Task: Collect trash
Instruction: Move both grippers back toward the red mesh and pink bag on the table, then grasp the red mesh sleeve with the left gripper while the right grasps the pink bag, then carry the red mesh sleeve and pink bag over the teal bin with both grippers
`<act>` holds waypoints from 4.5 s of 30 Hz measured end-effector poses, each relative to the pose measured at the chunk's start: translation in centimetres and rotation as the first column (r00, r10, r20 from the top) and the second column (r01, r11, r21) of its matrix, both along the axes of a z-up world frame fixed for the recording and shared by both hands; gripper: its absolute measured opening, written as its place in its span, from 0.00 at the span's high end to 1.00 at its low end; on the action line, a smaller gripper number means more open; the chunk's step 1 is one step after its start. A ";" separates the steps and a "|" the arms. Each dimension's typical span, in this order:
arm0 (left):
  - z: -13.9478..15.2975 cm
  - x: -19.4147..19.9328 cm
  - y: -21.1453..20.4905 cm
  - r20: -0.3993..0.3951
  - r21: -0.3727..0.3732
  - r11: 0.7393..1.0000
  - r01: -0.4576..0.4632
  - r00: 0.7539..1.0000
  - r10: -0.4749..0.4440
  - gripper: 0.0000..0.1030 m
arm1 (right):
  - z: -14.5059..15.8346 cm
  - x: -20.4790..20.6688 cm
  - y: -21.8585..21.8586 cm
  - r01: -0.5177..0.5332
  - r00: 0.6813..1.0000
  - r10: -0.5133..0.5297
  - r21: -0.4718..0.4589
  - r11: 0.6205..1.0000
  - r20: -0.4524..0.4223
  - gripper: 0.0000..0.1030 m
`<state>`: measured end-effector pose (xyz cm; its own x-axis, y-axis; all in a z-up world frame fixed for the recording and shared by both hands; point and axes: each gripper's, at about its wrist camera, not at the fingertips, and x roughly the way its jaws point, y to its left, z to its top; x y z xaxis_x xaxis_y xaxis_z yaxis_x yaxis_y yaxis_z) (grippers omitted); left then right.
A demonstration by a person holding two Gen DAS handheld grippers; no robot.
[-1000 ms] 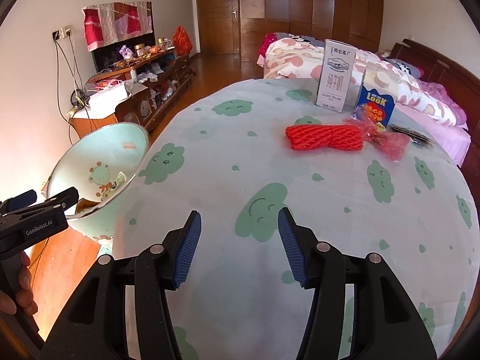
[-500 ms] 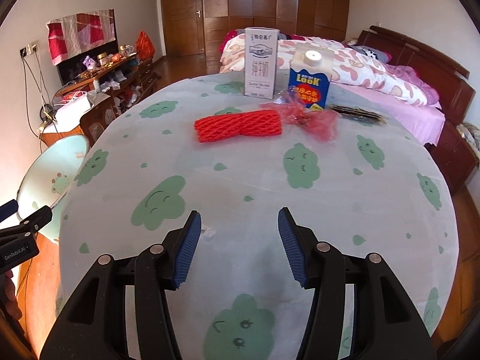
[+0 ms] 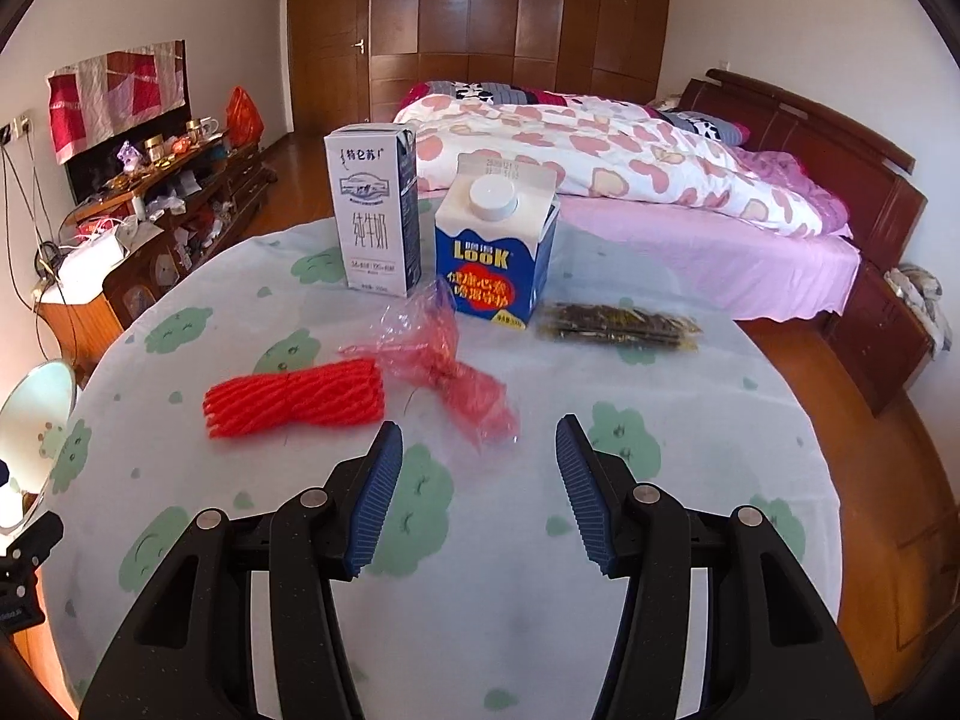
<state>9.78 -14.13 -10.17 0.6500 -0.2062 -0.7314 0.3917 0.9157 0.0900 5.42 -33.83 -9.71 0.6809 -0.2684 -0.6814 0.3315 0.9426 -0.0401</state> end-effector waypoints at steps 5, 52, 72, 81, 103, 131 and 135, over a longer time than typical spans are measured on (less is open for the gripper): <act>0.6 0.7 -2.5 0.010 -0.002 0.999 0.045 0.999 -0.045 0.07 | -1.5 3.8 -2.1 -0.041 0.996 0.042 0.018 0.999 -0.073 0.48; -0.6 0.0 -7.5 -0.026 0.031 0.997 0.065 0.998 -0.065 0.79 | -2.4 -3.8 -9.6 0.246 0.969 -0.236 0.175 0.953 -0.078 0.76; -0.1 -2.2 4.0 -0.030 0.002 0.992 -0.127 0.991 0.127 0.78 | -1.1 -6.1 -0.5 0.178 0.984 -0.178 0.168 0.970 -0.019 0.76; 0.3 -2.7 7.1 -0.015 -0.016 0.984 -0.179 0.984 0.179 0.78 | -0.1 -6.2 4.4 0.085 0.996 -0.087 0.179 0.980 0.002 0.76; 0.3 -2.3 14.4 -0.026 -0.056 0.950 -0.307 0.952 0.306 0.78 | 0.8 -3.8 15.3 -0.103 0.995 0.103 0.160 0.982 0.008 0.76; 0.3 0.6 19.6 -0.034 -0.080 0.900 -0.427 0.904 0.426 0.78 | 1.6 0.4 25.9 -0.291 0.956 0.292 0.096 0.952 0.004 0.76; 0.2 0.8 19.8 -0.034 -0.079 0.899 -0.430 0.903 0.429 0.78 | 1.6 1.0 26.8 -0.308 0.951 0.309 0.093 0.947 0.007 0.76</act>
